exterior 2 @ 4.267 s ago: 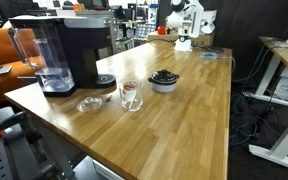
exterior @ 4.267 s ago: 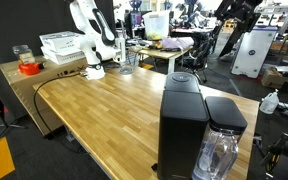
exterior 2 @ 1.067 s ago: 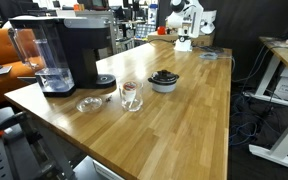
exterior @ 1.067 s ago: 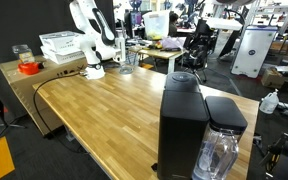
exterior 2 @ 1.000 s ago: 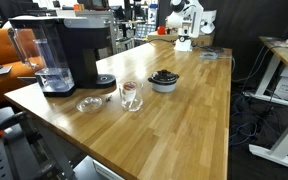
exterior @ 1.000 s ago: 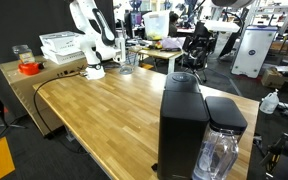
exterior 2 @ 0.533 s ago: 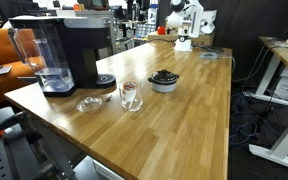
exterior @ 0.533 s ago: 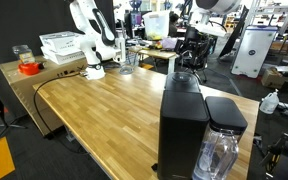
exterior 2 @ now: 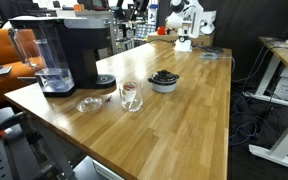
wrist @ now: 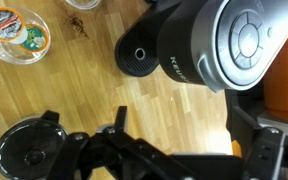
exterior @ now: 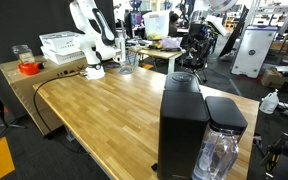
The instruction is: Open the coffee maker
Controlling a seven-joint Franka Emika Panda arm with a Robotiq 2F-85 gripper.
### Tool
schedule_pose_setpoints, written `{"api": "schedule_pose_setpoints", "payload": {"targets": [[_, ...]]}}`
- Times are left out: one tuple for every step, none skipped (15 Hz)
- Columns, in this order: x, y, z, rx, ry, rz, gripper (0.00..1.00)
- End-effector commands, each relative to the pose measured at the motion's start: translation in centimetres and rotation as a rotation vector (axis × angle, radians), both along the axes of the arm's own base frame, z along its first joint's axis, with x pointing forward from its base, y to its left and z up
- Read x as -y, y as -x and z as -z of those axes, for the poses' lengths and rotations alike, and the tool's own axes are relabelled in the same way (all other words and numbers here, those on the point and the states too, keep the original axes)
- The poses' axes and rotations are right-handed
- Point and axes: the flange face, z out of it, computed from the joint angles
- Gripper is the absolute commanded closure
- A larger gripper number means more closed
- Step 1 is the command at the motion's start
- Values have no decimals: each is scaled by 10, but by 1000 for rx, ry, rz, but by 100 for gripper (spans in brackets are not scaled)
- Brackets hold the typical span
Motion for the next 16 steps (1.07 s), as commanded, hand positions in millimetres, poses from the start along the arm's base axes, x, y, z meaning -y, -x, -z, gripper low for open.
{"api": "schedule_pose_setpoints", "payload": {"targets": [[5,-7,3,-51,-170,-94,0],[3,0,3,-31,-83,-50,0],[5,-1,5,-42,-114,-66,0],[5,-3,7,-47,-128,-72,0],[5,-4,8,-48,-134,-74,0],[5,-5,7,-47,-135,-77,0],[4,-5,6,-47,-136,-79,0],[3,-5,5,-46,-137,-81,0],[3,-5,5,-46,-137,-81,0],[3,-5,5,-46,-137,-81,0],[4,-7,4,-37,-167,-96,0],[6,-8,6,-35,-179,-100,0],[8,-9,7,-31,-195,-110,0],[10,-11,8,-24,-216,-122,0],[13,-13,10,-18,-230,-129,0],[15,-16,14,-16,-241,-131,0]]}}
